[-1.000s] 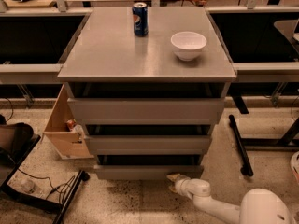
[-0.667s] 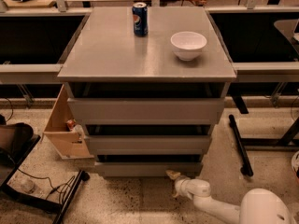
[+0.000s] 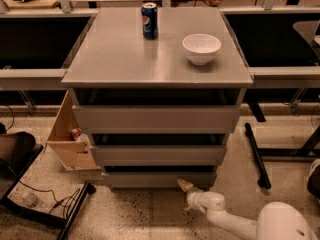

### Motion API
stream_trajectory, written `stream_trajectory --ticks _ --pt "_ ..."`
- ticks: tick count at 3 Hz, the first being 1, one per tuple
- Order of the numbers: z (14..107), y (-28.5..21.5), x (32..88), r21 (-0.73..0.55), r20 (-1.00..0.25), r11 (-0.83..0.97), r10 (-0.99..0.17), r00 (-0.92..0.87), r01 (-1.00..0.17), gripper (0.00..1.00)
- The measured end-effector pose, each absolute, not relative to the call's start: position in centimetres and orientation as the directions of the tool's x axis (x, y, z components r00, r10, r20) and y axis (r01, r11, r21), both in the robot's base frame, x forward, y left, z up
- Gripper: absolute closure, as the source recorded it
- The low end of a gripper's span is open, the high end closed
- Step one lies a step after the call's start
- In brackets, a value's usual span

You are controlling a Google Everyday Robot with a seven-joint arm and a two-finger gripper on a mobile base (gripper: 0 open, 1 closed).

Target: Close bottom drawer

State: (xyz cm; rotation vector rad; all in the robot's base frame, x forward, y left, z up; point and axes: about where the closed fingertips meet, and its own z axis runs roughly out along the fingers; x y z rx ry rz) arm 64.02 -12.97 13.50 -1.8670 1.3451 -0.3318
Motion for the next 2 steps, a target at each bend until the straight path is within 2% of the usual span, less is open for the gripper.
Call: stream_trajectory --ticks 2 --pt "14.6 -12.9 62.7 -0.728 -0.196 -0.135 -0.899 0.393 -0.672 0.61"
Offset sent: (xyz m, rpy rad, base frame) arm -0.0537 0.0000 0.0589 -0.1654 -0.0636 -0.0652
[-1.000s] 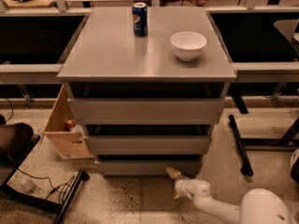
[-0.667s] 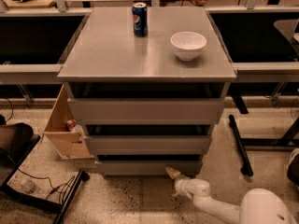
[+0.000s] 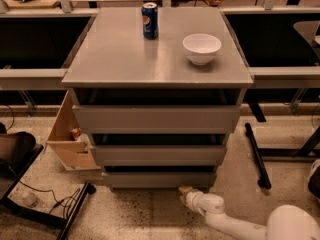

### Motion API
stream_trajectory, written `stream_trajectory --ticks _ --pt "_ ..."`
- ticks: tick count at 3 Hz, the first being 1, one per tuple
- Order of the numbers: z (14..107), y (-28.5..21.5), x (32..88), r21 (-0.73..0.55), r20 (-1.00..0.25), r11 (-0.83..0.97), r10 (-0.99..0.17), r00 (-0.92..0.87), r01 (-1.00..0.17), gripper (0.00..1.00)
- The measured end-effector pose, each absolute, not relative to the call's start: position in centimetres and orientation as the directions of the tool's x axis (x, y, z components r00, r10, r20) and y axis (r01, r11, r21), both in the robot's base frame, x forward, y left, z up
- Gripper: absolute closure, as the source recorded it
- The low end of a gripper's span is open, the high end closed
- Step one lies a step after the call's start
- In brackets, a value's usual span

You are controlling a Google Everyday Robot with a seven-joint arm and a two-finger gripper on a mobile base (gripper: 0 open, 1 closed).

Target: Close bottom drawer

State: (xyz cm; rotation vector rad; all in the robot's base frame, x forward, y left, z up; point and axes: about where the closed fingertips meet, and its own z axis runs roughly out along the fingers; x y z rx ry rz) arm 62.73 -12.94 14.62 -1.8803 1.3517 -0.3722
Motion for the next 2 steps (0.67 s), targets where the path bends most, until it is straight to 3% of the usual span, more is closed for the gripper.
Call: stream_trajectory --ticks 1,2 --pt "20.5 -15.5 62.1 -0.745 -0.112 -0.139 -0.938 0.327 -0.653 0.84" --pt "30.9 -17.7 63.0 -0.787 -0.019 -0.143 -0.967 0.255 -0.6 1.0"
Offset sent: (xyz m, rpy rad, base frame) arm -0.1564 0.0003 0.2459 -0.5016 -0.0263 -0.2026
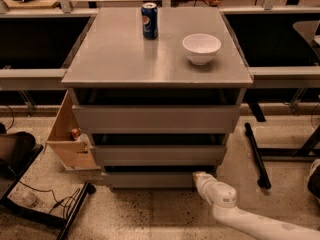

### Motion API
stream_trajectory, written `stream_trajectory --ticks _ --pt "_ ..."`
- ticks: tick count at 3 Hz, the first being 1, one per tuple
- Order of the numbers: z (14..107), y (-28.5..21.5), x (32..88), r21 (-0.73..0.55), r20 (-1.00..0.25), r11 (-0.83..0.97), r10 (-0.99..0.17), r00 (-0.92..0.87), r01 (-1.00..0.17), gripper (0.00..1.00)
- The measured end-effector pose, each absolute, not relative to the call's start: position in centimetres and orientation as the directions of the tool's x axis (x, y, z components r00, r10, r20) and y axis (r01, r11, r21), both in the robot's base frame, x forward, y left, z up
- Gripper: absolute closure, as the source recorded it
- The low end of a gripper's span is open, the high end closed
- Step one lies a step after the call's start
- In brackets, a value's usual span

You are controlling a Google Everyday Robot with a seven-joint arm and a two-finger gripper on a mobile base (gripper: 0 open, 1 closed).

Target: Close bottom drawer

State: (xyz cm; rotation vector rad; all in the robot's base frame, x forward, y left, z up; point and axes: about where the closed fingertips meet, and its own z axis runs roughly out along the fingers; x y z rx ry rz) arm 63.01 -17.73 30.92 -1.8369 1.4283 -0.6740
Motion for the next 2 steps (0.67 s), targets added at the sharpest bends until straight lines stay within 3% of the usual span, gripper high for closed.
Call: stream_trajectory --ticks 1,2 --pt "42.5 -12.7 63.5 -0.83 0.085 -0.225 -0.956 0.282 -0.511 1.0" --pt "50.8 -4.0 61.1 -0.837 0.194 -0.349 -0.91 0.367 -0.422 1.0"
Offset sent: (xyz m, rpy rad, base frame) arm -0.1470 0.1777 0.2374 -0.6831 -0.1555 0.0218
